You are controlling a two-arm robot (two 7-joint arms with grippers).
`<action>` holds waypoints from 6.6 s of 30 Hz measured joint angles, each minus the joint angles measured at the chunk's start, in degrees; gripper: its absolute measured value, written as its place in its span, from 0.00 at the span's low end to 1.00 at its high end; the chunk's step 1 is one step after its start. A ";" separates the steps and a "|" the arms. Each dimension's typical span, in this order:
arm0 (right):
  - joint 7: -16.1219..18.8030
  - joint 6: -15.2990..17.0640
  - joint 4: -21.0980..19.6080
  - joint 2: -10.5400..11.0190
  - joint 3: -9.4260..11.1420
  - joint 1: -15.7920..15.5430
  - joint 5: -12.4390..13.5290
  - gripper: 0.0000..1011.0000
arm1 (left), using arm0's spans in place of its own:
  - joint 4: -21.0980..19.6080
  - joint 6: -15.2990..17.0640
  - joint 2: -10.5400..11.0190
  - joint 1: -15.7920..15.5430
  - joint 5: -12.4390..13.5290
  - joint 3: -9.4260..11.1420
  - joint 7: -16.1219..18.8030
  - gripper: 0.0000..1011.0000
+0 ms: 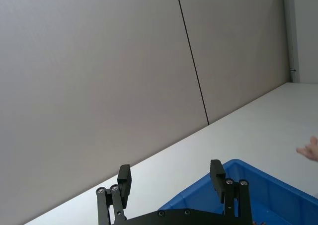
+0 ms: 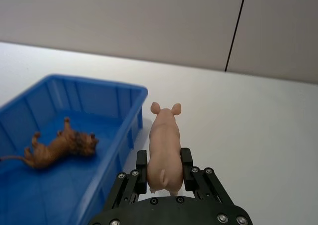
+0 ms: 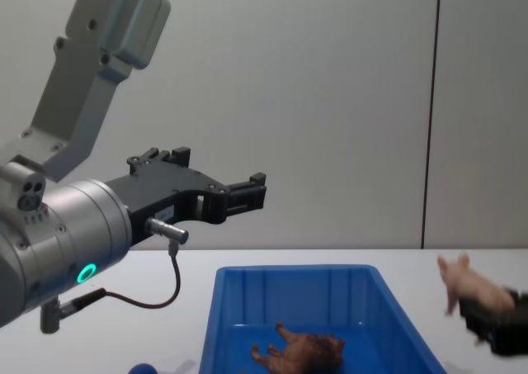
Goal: Pick up the two dolls from the table and place them into the box.
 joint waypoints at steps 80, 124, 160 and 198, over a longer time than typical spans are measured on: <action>-1.28 -3.87 -0.34 -2.04 0.98 1.81 6.01 0.99 | -2.07 2.82 1.38 1.61 -0.97 -0.65 1.91 0.99; -2.09 -4.14 -0.76 -1.74 1.21 1.25 6.34 0.99 | -2.85 15.87 7.16 7.12 -10.73 -4.41 -0.68 0.99; -2.09 -4.14 -0.75 -1.74 1.21 1.24 6.34 0.99 | 0.03 18.99 6.14 7.52 -9.34 -3.82 -5.01 0.64; -2.09 -4.14 -0.75 -1.74 1.21 1.25 6.34 0.99 | -3.14 9.13 5.86 6.86 -9.20 -5.58 -6.39 0.16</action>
